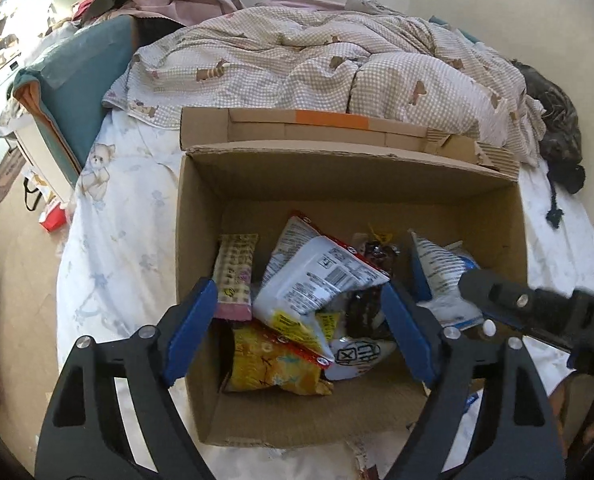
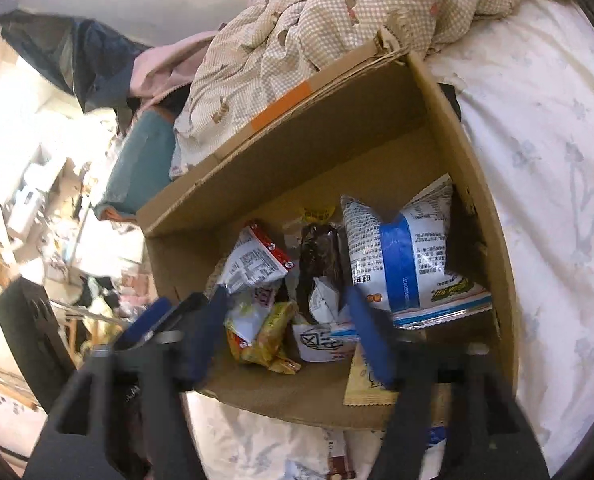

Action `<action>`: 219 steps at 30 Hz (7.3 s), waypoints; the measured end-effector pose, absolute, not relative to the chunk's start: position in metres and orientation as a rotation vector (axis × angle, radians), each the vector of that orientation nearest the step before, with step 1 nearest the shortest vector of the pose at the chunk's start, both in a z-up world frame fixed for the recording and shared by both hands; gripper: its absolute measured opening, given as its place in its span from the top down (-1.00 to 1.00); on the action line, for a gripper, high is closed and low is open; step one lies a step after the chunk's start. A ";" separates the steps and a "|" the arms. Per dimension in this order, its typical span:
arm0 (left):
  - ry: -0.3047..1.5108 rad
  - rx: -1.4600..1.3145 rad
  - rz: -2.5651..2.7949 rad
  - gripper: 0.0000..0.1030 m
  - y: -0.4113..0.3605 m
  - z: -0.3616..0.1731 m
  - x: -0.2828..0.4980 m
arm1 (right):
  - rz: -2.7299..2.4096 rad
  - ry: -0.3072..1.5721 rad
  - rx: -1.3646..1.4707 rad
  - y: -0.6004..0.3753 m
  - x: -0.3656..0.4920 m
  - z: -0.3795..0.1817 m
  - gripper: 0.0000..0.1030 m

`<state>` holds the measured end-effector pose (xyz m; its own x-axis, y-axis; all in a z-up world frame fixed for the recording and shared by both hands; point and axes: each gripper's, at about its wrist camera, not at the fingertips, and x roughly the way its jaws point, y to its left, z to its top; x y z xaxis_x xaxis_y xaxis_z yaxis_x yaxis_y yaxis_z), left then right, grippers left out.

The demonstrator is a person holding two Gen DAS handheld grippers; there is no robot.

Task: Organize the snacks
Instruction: 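Withdraw both open tools from the box toward the remaining bars, then grasp the white bar with red end using the left tool, then lift the white bar with the left tool while the right tool grasps the brown-and-white bar, then carry the white bar with the left tool while the right tool carries the brown bar toward the box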

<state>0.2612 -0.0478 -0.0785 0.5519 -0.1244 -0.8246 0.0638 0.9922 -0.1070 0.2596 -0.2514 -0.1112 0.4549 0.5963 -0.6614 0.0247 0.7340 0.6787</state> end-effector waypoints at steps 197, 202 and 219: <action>0.987 -0.064 0.057 0.47 0.021 -0.057 0.110 | 0.535 0.846 0.465 -0.232 0.108 -0.021 0.60; 0.986 -0.063 0.023 0.47 0.009 -0.052 0.123 | 0.516 0.796 0.464 -0.236 0.136 -0.012 0.60; 1.003 -0.030 -0.081 0.47 -0.049 -0.041 0.219 | 0.450 0.965 0.451 -0.236 0.224 -0.058 0.59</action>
